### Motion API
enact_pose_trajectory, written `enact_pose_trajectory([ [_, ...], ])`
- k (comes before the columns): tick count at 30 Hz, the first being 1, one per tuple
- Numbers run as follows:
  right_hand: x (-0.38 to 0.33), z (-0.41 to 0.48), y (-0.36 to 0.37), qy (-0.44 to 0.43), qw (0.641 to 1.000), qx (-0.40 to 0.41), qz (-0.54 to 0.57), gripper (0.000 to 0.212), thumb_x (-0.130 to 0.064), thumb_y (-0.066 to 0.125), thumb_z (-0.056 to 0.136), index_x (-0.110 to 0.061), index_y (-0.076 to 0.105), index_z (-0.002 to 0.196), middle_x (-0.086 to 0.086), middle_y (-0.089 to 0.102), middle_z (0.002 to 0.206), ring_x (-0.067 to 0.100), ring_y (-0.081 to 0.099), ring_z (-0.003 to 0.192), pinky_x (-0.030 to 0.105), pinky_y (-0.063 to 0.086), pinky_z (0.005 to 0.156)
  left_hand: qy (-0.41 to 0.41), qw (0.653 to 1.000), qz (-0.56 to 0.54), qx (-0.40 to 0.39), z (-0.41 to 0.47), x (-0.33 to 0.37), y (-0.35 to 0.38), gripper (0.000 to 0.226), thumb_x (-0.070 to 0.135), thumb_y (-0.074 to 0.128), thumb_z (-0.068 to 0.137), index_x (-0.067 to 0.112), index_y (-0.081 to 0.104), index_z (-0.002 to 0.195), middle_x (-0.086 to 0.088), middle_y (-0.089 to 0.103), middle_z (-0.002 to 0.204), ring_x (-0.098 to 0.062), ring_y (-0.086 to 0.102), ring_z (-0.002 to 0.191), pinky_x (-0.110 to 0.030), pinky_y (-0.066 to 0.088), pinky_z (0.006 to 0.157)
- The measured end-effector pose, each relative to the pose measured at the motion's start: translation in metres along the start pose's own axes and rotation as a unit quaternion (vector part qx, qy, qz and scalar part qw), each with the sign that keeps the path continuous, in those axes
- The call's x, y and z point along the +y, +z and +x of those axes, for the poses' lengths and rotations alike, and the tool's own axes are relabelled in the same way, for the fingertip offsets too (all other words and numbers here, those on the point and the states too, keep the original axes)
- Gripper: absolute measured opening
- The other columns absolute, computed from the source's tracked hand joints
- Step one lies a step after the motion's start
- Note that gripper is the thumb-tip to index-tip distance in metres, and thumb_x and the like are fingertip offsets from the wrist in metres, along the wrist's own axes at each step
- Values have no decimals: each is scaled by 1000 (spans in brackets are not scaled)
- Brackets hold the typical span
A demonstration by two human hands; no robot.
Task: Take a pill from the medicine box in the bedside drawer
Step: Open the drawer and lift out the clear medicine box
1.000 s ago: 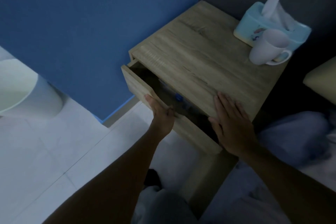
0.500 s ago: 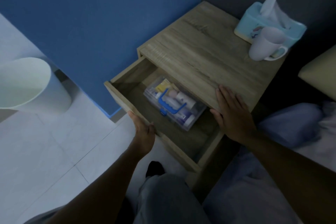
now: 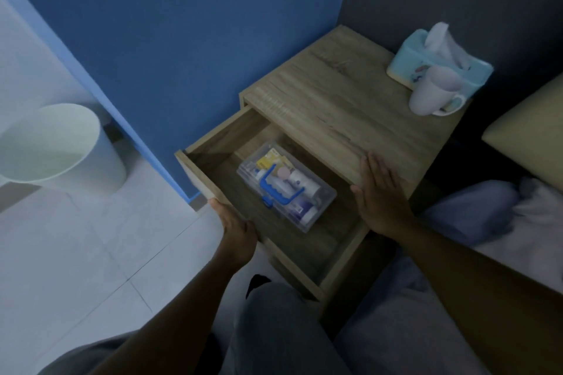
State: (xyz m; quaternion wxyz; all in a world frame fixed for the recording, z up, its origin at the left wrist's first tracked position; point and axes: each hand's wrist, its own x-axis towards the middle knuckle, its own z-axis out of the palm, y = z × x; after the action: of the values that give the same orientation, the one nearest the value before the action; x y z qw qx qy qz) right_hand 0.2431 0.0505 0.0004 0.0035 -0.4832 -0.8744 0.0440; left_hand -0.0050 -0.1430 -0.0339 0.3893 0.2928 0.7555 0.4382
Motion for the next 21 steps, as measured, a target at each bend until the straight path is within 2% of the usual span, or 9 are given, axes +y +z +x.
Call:
enact_pose_trajectory([
  [4, -30, -31, -1, 37, 996, 45, 71, 63, -28, 35, 99, -1, 21, 155, 19, 24, 162, 31, 24, 150, 46, 21, 122, -39, 997, -19, 71, -6, 42, -4, 122, 49, 71, 77, 19, -19, 152, -3, -11, 165, -27, -5, 153, -53, 12, 124],
  [6, -47, -53, -1, -17, 991, 71, 113, 58, -23, 38, 98, -4, 29, 152, 16, 33, 159, 28, 31, 148, 46, 28, 120, 38, 991, 57, 118, -3, 62, -14, 115, 38, 77, 77, 21, -6, 154, -7, -2, 165, -30, -2, 153, -55, 12, 123],
  [9, -71, -68, -1, -85, 981, 34, 173, 59, -22, 35, 97, -12, 27, 154, 7, 28, 162, 20, 21, 151, 46, 26, 121, 102, 985, 105, 93, 9, 87, -31, 105, 14, 76, 79, 27, 4, 155, -8, 4, 165, -33, 4, 152, -60, 22, 119],
  [11, -84, -63, 1, -36, 977, -9, 212, 62, -24, 40, 98, -21, 19, 156, 1, 18, 165, 16, 13, 153, 44, 24, 122, 80, 985, 146, 47, 24, 97, -37, 80, 9, 64, 88, 25, 20, 153, -10, 17, 163, -34, 19, 149, -55, 37, 112],
  [13, -93, -51, 3, 46, 969, -44, 239, 70, -26, 47, 98, -25, 10, 157, 0, 12, 166, 18, 15, 152, 41, 27, 120, 47, 980, 193, -10, 42, 102, -39, 33, 16, 54, 95, 17, 50, 128, -12, 55, 133, -25, 60, 118, -31, 56, 80],
  [15, -100, -35, 5, 122, 958, -69, 251, 74, -31, 50, 98, -25, 6, 157, 2, 11, 165, 21, 22, 149, 42, 34, 114, 21, 976, 210, -45, 62, 100, -38, 9, 18, 51, 97, 19, 58, 103, -6, 66, 101, -9, 64, 80, -18, 44, 58],
  [18, -103, -16, 18, 179, 952, -80, 236, 72, -40, 49, 98, -26, 8, 156, 9, 19, 160, 25, 38, 140, 43, 47, 104, 2, 979, 196, -61, 86, 92, -36, 20, 17, 56, 94, 15, 57, 114, 3, 61, 94, -5, 58, 77, -17, 41, 58],
  [20, -103, -8, 30, 226, 932, -77, 274, 69, -43, 47, 98, -30, 10, 156, 10, 30, 154, 21, 51, 124, 34, 55, 84, -22, 981, 184, -61, 98, 84, -34, 26, 20, 57, 94, 11, 57, 118, -4, 64, 105, -9, 61, 83, -19, 43, 60],
  [21, -103, -6, 37, 244, 921, -70, 295, 67, -45, 45, 99, -30, 11, 155, 10, 36, 149, 16, 55, 111, 26, 51, 70, -31, 981, 180, -59, 104, 79, -32, 28, 22, 56, 94, 10, 57, 120, -7, 64, 109, -12, 63, 87, -20, 44, 60],
])
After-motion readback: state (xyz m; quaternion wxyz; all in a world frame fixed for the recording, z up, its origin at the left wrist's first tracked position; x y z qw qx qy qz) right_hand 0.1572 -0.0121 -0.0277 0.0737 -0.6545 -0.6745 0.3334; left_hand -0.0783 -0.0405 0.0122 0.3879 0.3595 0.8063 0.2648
